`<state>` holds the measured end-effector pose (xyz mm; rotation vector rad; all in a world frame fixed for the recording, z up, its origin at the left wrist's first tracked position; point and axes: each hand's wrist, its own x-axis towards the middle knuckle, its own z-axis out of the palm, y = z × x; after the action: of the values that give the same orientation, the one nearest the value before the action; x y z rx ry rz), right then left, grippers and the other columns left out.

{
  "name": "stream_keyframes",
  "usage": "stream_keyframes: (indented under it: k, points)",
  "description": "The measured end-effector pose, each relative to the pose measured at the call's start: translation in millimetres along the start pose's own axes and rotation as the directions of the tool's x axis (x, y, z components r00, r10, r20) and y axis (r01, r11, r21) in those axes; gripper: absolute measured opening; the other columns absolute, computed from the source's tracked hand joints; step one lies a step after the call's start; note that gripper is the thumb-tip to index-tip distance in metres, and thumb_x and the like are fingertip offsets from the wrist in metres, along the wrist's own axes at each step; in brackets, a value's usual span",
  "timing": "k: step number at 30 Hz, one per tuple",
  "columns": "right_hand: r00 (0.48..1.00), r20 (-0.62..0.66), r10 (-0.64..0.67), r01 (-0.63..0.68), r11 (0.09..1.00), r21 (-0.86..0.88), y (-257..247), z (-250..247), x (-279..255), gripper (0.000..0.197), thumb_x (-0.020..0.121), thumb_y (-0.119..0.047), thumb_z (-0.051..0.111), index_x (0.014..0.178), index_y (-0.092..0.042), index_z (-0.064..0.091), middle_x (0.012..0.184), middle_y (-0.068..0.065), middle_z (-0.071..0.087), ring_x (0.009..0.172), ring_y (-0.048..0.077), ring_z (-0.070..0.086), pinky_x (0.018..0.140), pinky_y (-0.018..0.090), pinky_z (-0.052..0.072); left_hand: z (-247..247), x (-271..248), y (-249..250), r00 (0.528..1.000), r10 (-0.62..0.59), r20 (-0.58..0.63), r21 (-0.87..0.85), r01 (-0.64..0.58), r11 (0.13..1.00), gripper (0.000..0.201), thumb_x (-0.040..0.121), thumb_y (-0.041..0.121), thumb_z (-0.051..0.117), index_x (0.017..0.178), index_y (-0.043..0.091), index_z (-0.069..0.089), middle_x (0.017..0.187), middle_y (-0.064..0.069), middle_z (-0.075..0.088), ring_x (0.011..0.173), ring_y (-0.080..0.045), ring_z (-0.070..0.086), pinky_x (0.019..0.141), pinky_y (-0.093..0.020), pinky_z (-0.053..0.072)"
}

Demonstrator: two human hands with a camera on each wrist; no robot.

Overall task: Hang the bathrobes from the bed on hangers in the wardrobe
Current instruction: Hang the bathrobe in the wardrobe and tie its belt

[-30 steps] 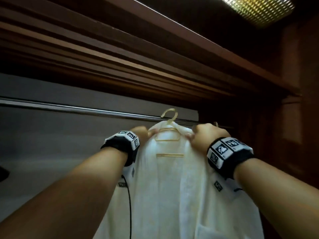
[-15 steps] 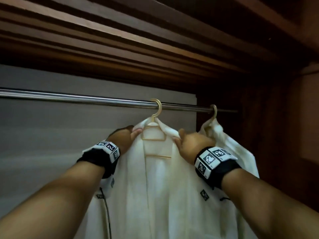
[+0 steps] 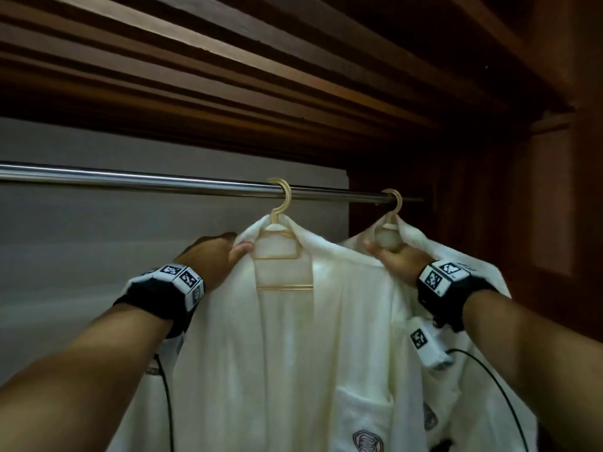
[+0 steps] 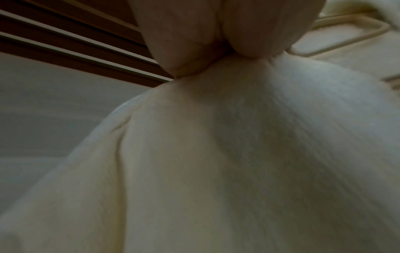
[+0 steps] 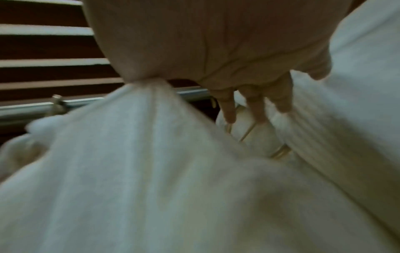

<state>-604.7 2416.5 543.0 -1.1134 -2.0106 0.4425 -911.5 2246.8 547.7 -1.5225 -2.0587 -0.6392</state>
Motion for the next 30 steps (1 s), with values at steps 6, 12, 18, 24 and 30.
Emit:
stream_keyframes:
  k: [6,12,18,24,30]
  points:
    - [0.913,-0.045,-0.404,0.388,0.899,-0.203,-44.7,25.2,-45.4,0.041,0.091,-0.061,0.041,0.111,-0.028,0.057,0.097,-0.004,0.065,0.091,0.018,0.062,0.084,0.039,0.05,-1.4,-6.7,3.9,0.999,0.029,-0.04,-0.01,-0.03,1.0,0.064,0.085,0.078,0.016,0.08,0.024,0.049,0.067,0.007,0.05,0.069,-0.021,0.055,0.067,-0.032,0.039]
    - [0.903,0.029,-0.428,0.389,0.789,-0.476,-62.8,34.7,-44.7,0.054,0.086,-0.072,0.037,0.108,-0.023,0.043,0.096,-0.001,0.059,0.089,0.024,0.06,0.075,0.038,0.048,-23.4,-17.0,12.8,1.0,0.003,-0.006,0.003,-0.003,1.0,0.064,0.092,0.07,0.016,0.089,0.022,0.057,0.081,-0.001,0.059,0.081,-0.026,0.058,0.073,-0.035,0.044]
    - [0.934,-0.004,-0.357,0.353,0.924,-0.144,-112.3,41.2,-38.5,0.05,0.103,-0.048,0.022,0.123,-0.016,0.055,0.114,0.01,0.062,0.11,0.032,0.057,0.093,0.038,0.044,-33.1,-16.0,32.8,0.996,-0.053,-0.078,-0.261,0.031,0.965,0.057,0.1,0.054,0.026,0.106,0.011,0.063,0.112,-0.013,0.066,0.105,-0.032,0.059,0.086,-0.034,0.043]
    - [0.927,-0.173,-0.333,0.362,0.915,0.179,-129.6,63.5,-33.7,0.072,0.083,-0.074,0.014,0.105,-0.027,0.064,0.104,0.003,0.069,0.102,0.027,0.062,0.097,0.044,0.044,-22.2,-19.9,62.4,0.973,-0.187,-0.138,-0.508,0.093,0.856,0.063,0.092,0.067,0.025,0.097,0.022,0.068,0.106,-0.011,0.071,0.103,-0.032,0.063,0.096,-0.042,0.047]
    - [0.94,0.038,-0.339,0.335,0.898,-0.286,-97.5,71.0,-40.8,0.067,0.09,-0.073,0.019,0.127,-0.024,0.046,0.123,0.003,0.051,0.117,0.025,0.046,0.096,0.04,0.032,-4.1,-31.0,36.3,0.959,0.022,-0.282,-0.137,-0.063,0.989,0.045,0.096,0.045,0.014,0.1,0.023,0.054,0.1,-0.002,0.064,0.097,-0.03,0.059,0.088,-0.04,0.042]
